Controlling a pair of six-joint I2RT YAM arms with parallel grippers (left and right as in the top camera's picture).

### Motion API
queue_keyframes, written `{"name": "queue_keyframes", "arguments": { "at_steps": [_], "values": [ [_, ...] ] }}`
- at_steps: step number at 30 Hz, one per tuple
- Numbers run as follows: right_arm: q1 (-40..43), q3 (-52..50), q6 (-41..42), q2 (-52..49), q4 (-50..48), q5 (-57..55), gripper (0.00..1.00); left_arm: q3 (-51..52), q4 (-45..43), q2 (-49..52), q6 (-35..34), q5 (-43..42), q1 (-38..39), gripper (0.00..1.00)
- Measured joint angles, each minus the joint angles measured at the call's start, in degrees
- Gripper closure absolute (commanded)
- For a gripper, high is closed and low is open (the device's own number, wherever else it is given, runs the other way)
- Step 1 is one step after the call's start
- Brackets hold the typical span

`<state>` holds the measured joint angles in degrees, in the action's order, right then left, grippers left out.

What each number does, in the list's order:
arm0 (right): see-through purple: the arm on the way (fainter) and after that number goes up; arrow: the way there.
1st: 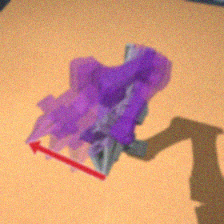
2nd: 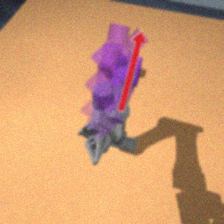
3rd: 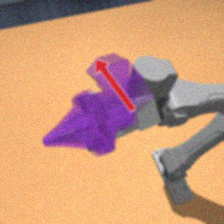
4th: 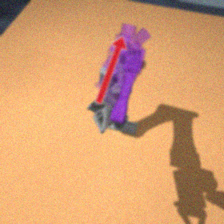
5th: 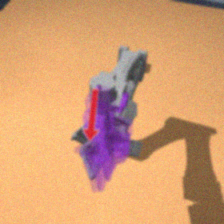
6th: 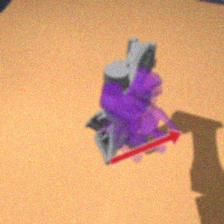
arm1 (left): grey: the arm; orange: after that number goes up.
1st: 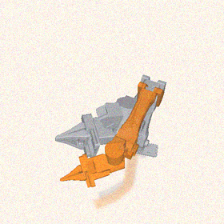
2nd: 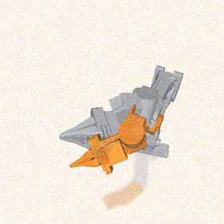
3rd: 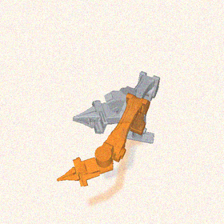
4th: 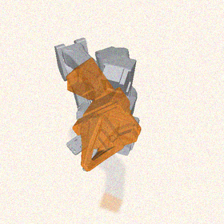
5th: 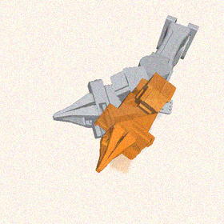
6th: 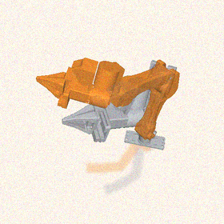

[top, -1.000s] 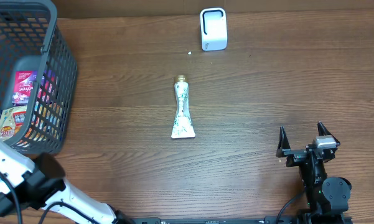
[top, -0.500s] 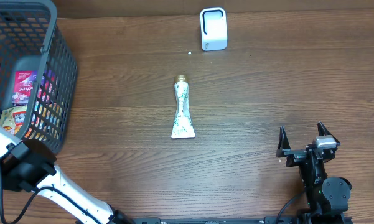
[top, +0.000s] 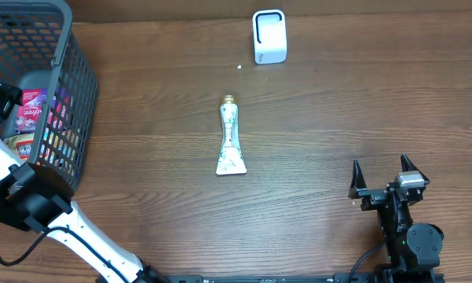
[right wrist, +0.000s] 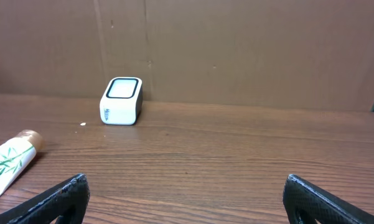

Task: Scan the item barcode
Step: 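Move the left gripper back into the grey basket, then grasp the yellow snack bag in the basket with the left gripper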

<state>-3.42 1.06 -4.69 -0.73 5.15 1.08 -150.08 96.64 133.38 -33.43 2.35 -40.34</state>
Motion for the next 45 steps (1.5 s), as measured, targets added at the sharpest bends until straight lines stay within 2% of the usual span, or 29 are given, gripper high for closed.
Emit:
{"name": "queue_keyframes", "arguments": {
  "at_steps": [9,18,25,28,37,45],
  "values": [
    [0.0,0.0,0.0,0.0,0.0,0.0,0.00,2.0,-2.3,0.0,-0.8,2.9,1.7,0.02],
    [0.0,0.0,0.0,0.0,0.1,0.0,0.00,14.7,-8.7,0.0,-1.2,3.5,2.0,0.04],
    [0.0,0.0,0.0,0.0,0.0,0.0,0.00,22.5,-15.0,0.0,-1.6,3.5,2.0,0.18],
    [0.0,0.0,0.0,0.0,0.0,0.0,0.00,25.4,-17.0,0.0,-1.7,3.5,2.0,0.19],
    [0.0,0.0,0.0,0.0,0.0,0.0,0.00,31.0,-22.6,-1.2,-1.6,2.6,2.1,0.32],
    [0.0,0.0,0.0,0.0,0.0,0.0,0.00,33.5,-22.8,-1.5,-2.0,2.7,2.1,0.62]
  ]
}}
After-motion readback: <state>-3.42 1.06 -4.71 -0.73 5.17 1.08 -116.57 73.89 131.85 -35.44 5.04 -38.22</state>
